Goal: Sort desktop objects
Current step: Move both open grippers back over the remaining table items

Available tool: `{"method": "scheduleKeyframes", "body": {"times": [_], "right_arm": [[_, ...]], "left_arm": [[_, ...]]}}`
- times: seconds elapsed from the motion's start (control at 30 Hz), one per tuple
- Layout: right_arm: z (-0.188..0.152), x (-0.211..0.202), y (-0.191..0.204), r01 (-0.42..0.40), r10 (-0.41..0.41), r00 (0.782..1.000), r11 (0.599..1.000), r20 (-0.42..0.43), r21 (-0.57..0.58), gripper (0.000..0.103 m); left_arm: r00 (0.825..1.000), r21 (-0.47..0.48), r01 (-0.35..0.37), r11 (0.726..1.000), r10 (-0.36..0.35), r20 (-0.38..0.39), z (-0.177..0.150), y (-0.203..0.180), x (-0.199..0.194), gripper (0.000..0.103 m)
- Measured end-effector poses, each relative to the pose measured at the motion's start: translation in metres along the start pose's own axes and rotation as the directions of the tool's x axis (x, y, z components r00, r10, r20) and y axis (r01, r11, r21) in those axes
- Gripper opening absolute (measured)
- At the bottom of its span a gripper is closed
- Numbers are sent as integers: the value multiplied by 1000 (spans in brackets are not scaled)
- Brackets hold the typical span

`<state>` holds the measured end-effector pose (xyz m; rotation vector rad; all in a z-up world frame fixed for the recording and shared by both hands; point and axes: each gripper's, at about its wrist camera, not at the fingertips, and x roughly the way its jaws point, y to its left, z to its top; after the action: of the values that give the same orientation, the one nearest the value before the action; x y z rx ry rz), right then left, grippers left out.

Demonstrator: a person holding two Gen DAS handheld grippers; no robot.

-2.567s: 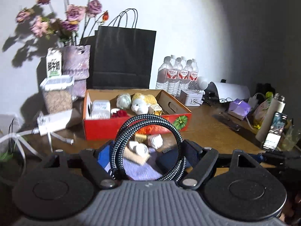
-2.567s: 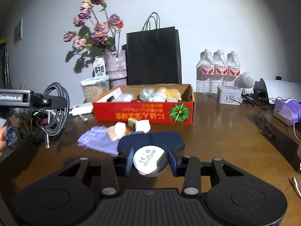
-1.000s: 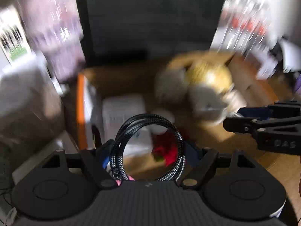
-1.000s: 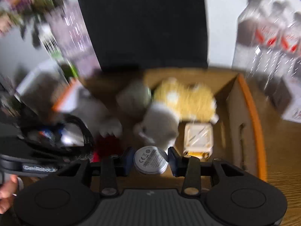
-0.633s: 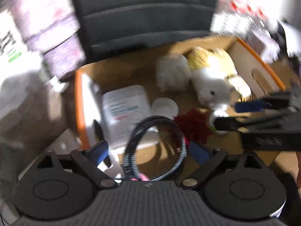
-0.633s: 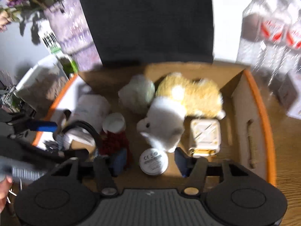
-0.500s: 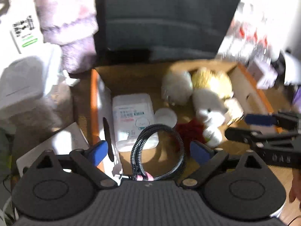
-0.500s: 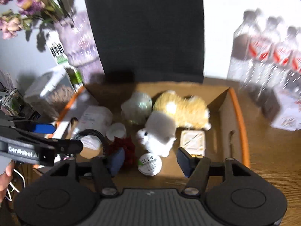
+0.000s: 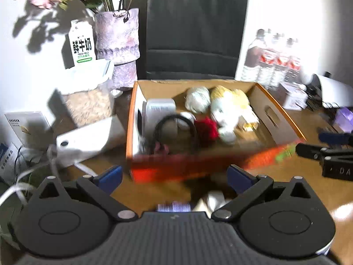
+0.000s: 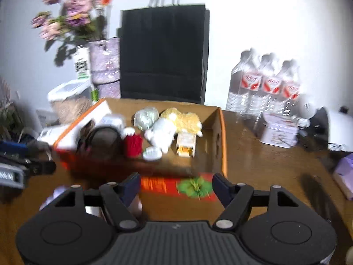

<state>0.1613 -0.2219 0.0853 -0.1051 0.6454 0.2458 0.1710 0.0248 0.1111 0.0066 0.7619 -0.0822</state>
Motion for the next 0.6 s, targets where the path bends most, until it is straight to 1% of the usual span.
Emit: {"method": "scheduleKeyframes", "body": {"times": [0.07, 0.13, 0.2, 0.27, 0.3, 0.33, 0.4, 0.47, 0.5, 0.6], "right_arm": [[-30, -22, 3, -7, 7, 1000, 1000, 25, -17, 72], [-60, -40, 7, -42, 43, 998, 999, 43, -18, 74], [-90, -56, 13, -60, 60, 996, 998, 63, -7, 78], [-118, -71, 19, -61, 61, 994, 998, 95, -4, 87], [-134, -79, 22, -50, 50, 992, 999, 119, -1, 88], [-146, -86, 25, -39, 37, 991, 999, 128, 10, 89], [-168, -96, 29, -40, 36, 992, 999, 118, 34, 89], [-181, -105, 33, -52, 49, 993, 998, 105, 29, 89], [-187, -111, 35, -53, 51, 993, 998, 111, 13, 89], [-201, -128, 43, -32, 37, 986, 999, 164, -33, 89]], "left_arm": [[1000, -31, 8, 999, -7, 30, -30, 1, -18, 103], [999, -72, 14, 997, -10, 50, -59, 2, -33, 103], [998, -80, 18, 997, -12, 69, -86, -2, -44, 103], [994, -85, 15, 996, -6, 107, -115, -9, -56, 103], [993, -92, 14, 996, -3, 119, -130, -14, -60, 103], [992, -79, 30, 996, -20, 124, -148, -19, -65, 103], [993, -32, 43, 999, -40, 112, -174, -30, -71, 103], [994, 8, 24, 1000, -25, 109, -195, -38, -78, 103], [994, 10, 12, 1000, -13, 109, -203, -40, -81, 103], [996, 7, 33, 999, -34, 82, -215, -42, -83, 103]]}}
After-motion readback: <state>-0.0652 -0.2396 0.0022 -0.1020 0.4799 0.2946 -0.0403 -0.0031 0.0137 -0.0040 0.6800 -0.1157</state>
